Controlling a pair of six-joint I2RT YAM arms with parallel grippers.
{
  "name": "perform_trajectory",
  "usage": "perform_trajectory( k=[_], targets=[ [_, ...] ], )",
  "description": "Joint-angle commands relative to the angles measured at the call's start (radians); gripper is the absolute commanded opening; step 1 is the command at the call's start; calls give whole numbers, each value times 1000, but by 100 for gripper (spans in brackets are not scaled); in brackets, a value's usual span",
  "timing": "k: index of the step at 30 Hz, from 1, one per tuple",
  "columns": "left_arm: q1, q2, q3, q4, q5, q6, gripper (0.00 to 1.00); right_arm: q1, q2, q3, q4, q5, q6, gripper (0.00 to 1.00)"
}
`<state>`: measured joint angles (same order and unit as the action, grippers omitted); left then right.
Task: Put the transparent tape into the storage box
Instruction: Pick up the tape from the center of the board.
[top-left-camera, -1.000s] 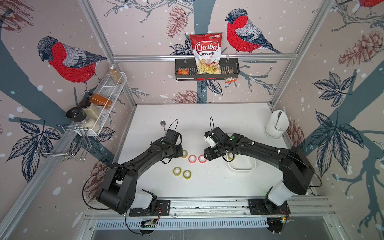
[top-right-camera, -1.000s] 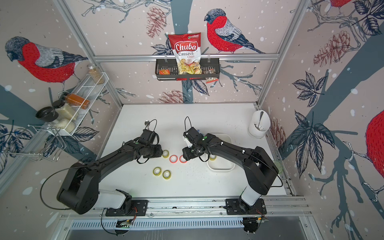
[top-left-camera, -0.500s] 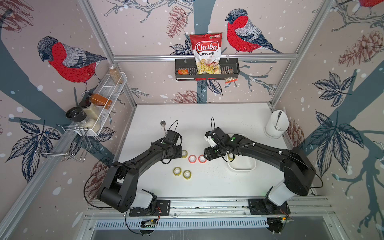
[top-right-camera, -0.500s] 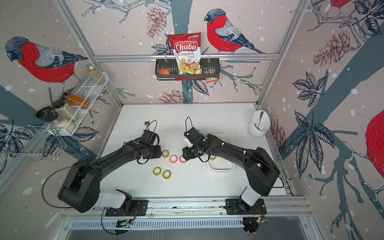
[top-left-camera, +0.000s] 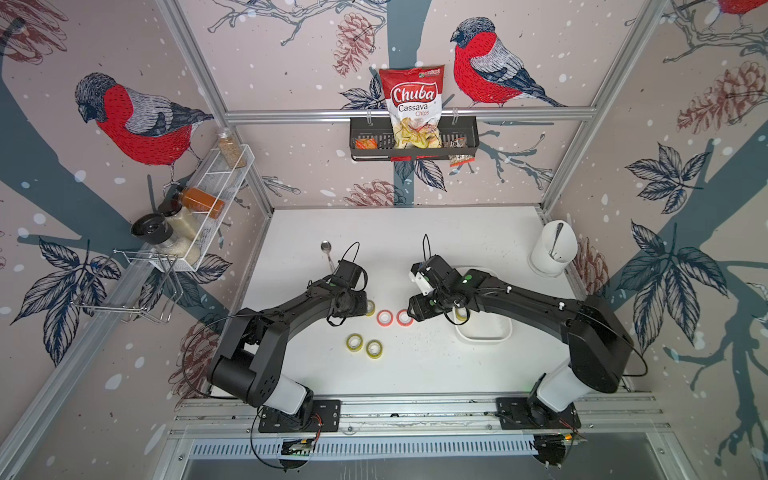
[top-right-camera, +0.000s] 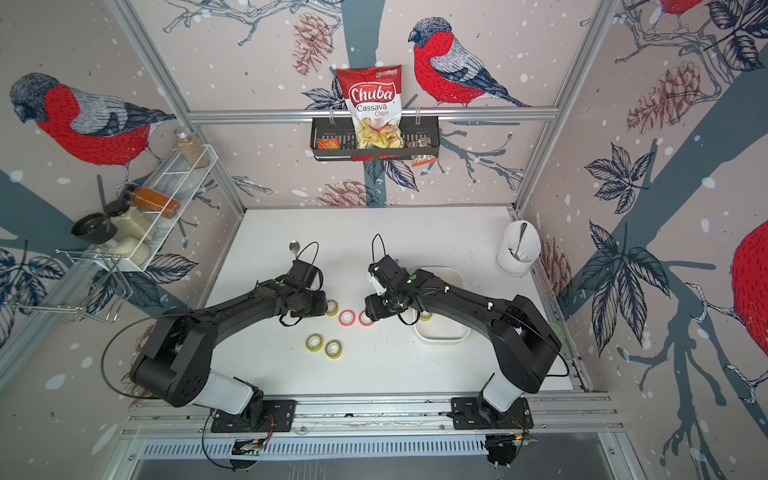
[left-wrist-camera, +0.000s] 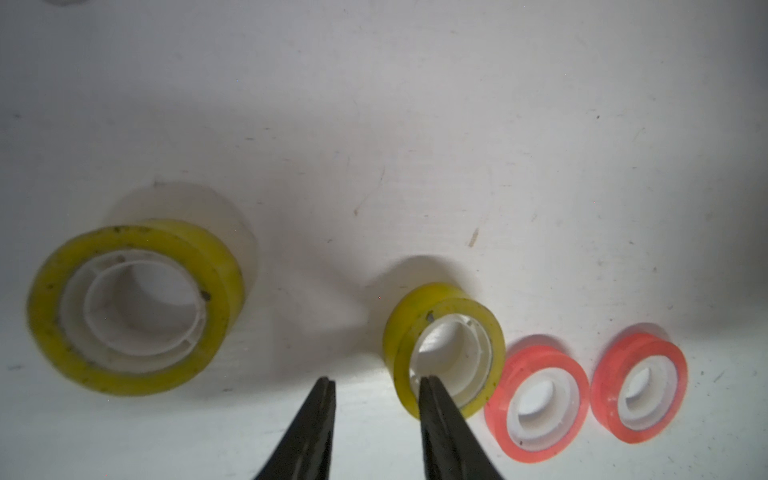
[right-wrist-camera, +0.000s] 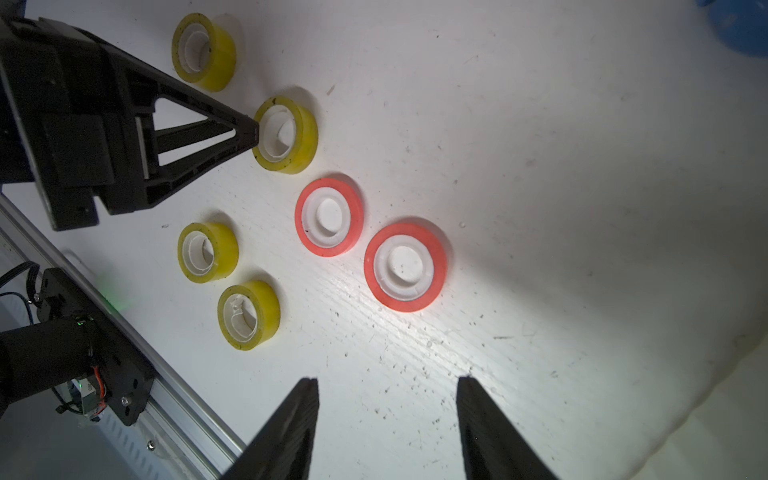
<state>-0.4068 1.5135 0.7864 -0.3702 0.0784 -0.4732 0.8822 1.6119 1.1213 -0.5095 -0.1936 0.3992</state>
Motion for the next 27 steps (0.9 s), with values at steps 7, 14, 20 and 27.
perform_trajectory(
  k=[7, 14, 20, 27],
  targets=[
    [-6, 51, 14, 27, 0, 32, 31, -6, -12, -12, 13, -12, 7, 59],
    [-11, 81, 27, 32, -4, 41, 27, -18, -30, -12, 3, -10, 7, 59],
    [-15, 57, 40, 35, -7, 28, 32, -23, -44, -30, 4, -11, 11, 58],
    [-19, 96, 69, 30, -4, 22, 33, -31, -57, -37, -2, -9, 7, 59]
  ],
)
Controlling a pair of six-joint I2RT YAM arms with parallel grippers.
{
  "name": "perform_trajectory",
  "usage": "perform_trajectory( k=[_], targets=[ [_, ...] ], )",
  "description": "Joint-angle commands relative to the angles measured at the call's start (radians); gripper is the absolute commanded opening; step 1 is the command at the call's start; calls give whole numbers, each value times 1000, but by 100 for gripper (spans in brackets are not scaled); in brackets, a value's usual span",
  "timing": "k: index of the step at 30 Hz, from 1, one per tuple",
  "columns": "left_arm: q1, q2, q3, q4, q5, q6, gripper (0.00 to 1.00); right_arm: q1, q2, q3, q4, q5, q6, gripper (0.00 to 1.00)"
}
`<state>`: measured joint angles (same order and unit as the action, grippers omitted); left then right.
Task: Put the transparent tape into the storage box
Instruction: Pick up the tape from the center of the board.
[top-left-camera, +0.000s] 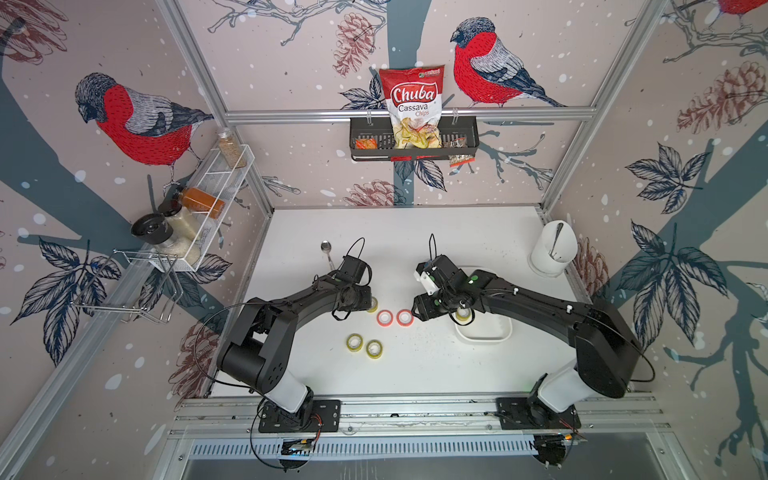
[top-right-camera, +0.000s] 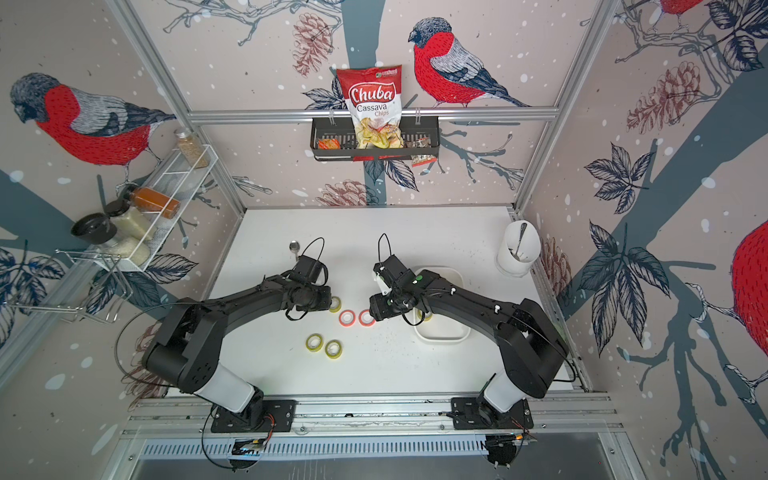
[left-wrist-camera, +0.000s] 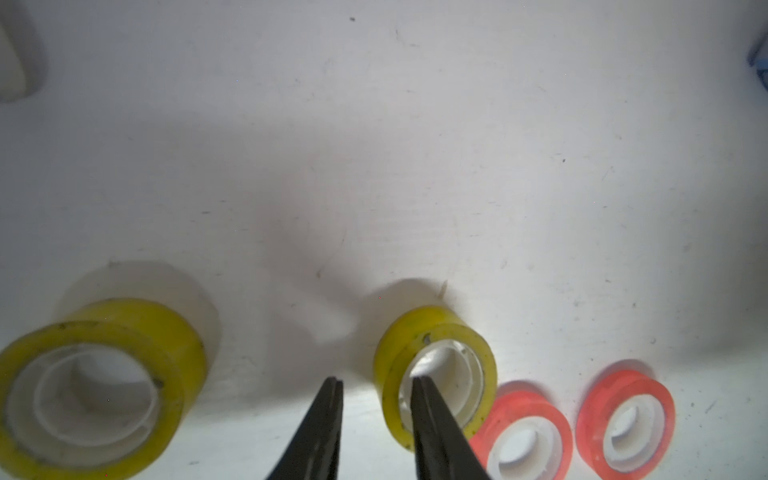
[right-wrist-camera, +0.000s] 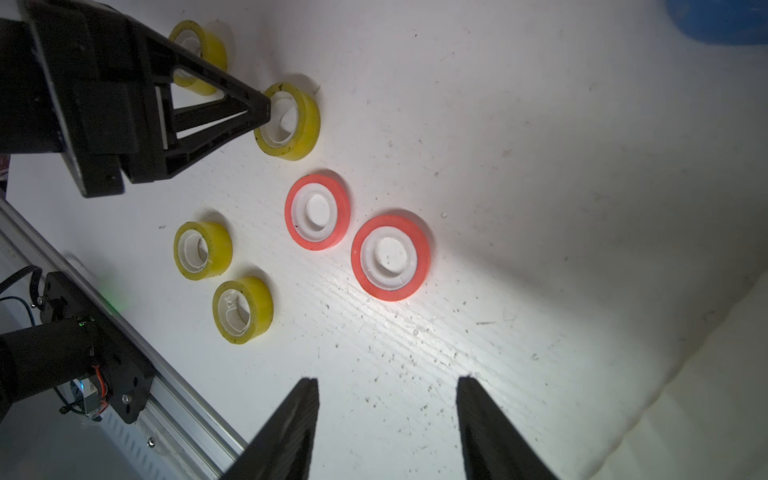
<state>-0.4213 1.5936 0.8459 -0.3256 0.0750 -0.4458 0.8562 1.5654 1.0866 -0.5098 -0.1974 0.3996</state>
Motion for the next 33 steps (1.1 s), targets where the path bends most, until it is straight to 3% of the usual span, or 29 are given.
perform_trajectory(
  k=[1, 7, 14, 19, 33],
  targets=[
    [-7, 21, 14, -14, 0, -6, 33, -7, -14, -3, -3, -5, 6, 59],
    [-33, 72, 40, -25, -13, 2, 30, -19, -30, -17, -7, -5, 3, 59],
    [-62, 101, 81, -70, -43, 12, 13, -37, -51, -25, -13, -5, 3, 58],
    [-74, 83, 123, -106, -63, 15, 12, -80, -87, -35, -11, -18, 34, 58],
    [-191, 67, 363, -247, -89, 16, 13, -429, -280, -122, -88, -23, 90, 58]
  ],
)
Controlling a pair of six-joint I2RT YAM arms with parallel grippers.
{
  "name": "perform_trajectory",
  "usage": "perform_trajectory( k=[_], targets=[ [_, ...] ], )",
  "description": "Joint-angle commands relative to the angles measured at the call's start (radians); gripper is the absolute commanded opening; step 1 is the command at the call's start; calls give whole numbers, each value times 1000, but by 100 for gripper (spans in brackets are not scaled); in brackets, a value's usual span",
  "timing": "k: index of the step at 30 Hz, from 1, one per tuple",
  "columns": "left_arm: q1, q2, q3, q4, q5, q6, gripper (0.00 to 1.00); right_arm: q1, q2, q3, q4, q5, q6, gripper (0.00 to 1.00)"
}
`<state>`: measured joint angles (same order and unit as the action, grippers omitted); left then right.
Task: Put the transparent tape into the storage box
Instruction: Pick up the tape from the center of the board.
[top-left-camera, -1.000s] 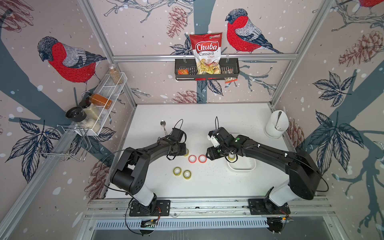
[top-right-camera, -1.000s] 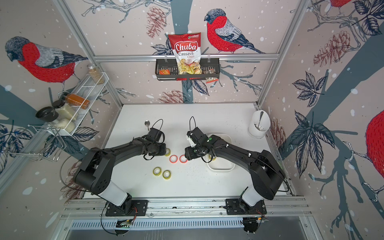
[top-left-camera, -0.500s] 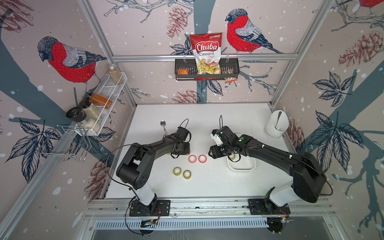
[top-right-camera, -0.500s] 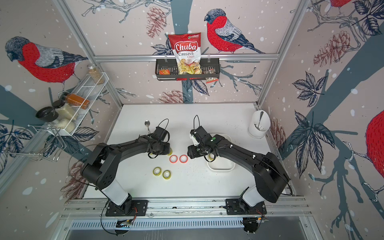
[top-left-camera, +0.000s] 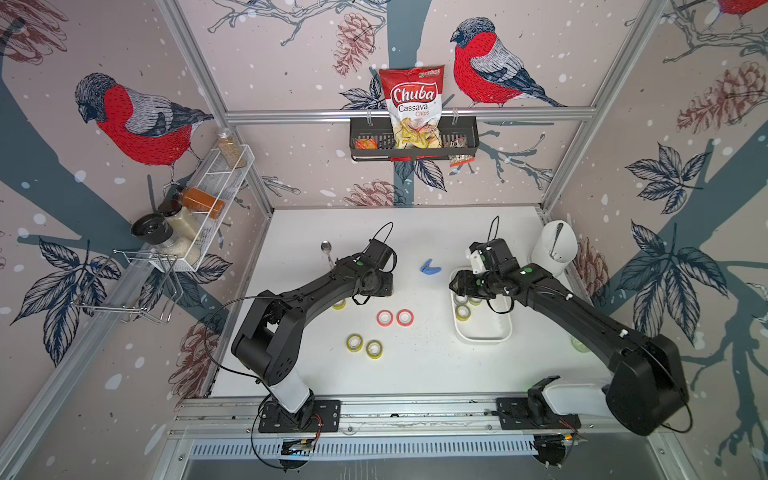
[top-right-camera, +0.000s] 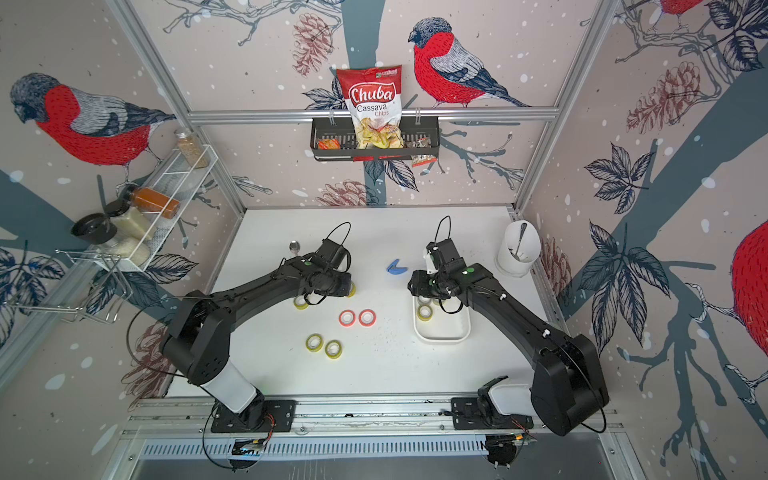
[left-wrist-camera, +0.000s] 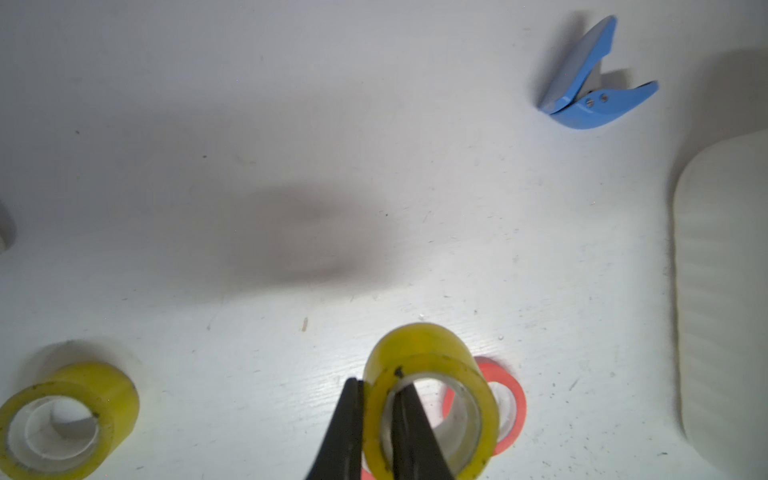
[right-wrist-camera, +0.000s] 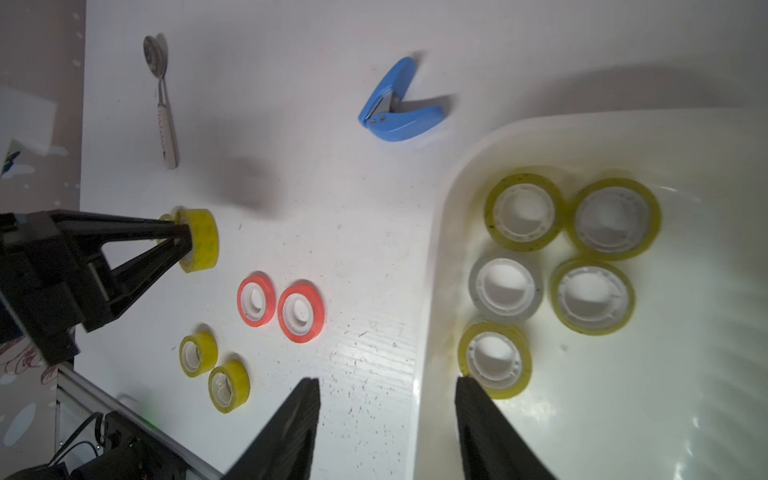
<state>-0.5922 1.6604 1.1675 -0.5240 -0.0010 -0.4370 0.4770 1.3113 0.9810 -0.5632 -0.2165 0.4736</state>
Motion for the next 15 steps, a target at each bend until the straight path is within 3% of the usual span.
perform_trajectory(
  k=[1, 15],
  targets=[
    [-29, 7, 60, -55, -13, 9, 13, -78, -37, -24, -38, -6, 17, 58],
    [-204, 192, 373, -91, 15, 99, 13, -372, -144, -102, -92, -34, -20, 59]
  ],
)
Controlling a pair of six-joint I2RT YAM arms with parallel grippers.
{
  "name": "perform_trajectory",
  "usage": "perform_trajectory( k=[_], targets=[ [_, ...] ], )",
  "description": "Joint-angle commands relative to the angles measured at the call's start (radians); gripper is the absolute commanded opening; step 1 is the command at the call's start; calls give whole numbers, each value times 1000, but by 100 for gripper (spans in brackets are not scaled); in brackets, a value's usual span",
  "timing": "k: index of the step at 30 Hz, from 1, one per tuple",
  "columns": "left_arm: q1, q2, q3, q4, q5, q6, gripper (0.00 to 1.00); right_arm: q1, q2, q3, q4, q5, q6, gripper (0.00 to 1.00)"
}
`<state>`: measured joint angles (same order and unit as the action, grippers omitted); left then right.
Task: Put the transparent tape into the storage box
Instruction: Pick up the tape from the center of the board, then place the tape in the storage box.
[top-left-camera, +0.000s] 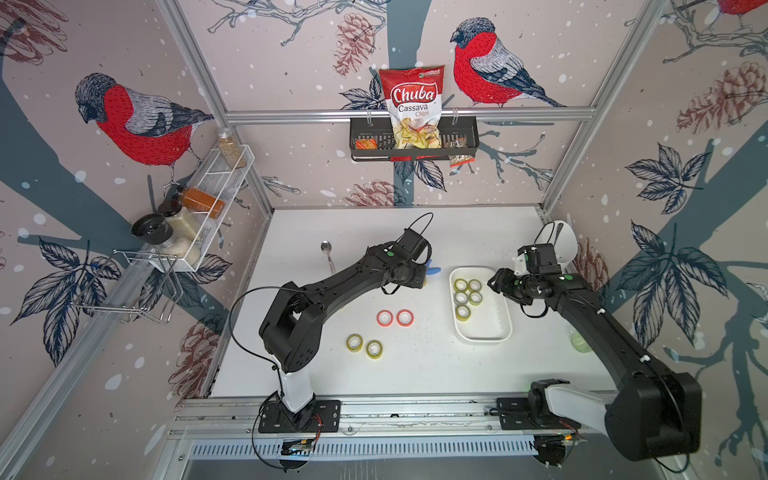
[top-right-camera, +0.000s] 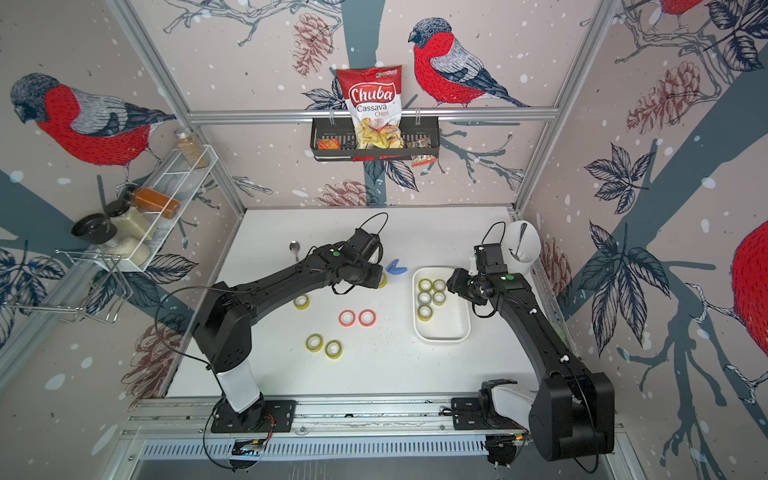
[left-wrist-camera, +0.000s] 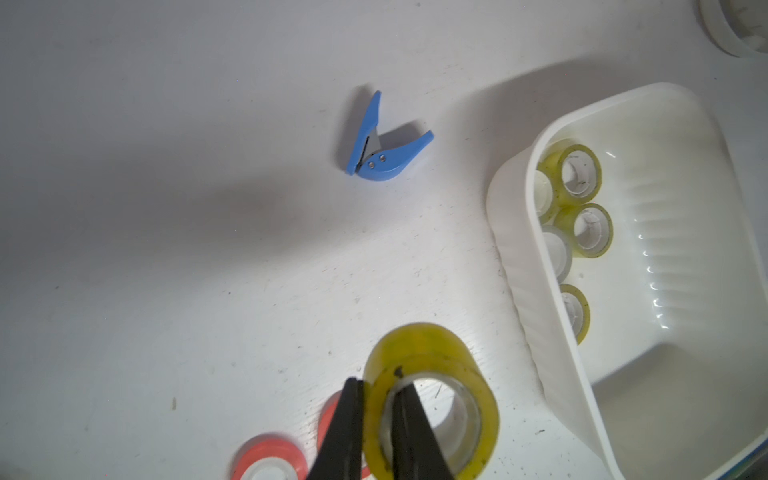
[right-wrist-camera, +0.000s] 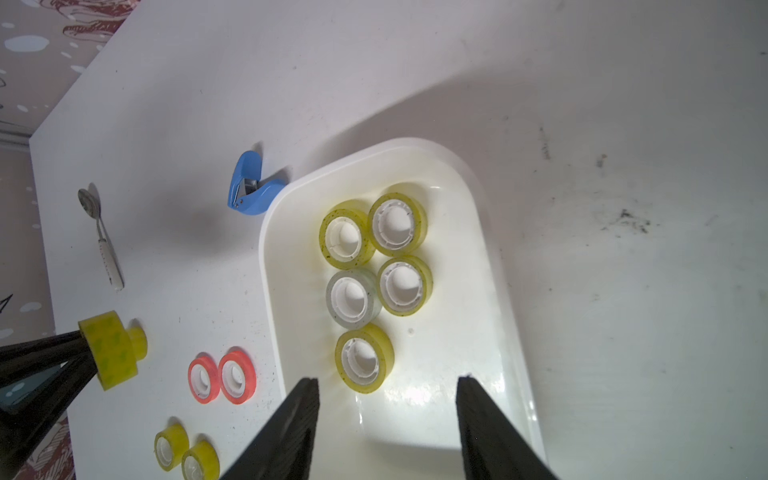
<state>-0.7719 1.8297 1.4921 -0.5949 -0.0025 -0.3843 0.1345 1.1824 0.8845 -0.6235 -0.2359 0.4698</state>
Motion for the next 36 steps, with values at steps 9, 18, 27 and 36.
perform_trajectory(
  k=[9, 18, 27, 36],
  targets=[
    [-148, 162, 253, -43, 90, 110, 13, -133, -58, -26, -38, -47, -33, 59],
    [-249, 305, 402, -53, 129, 115, 14, -175, -68, -39, -33, -77, -42, 60],
    [-253, 366, 408, 28, 216, 100, 14, -214, -84, -41, -44, -96, -60, 60],
    [-255, 432, 413, 51, 222, 111, 14, -229, -90, -55, -42, -113, -64, 60]
  ],
)
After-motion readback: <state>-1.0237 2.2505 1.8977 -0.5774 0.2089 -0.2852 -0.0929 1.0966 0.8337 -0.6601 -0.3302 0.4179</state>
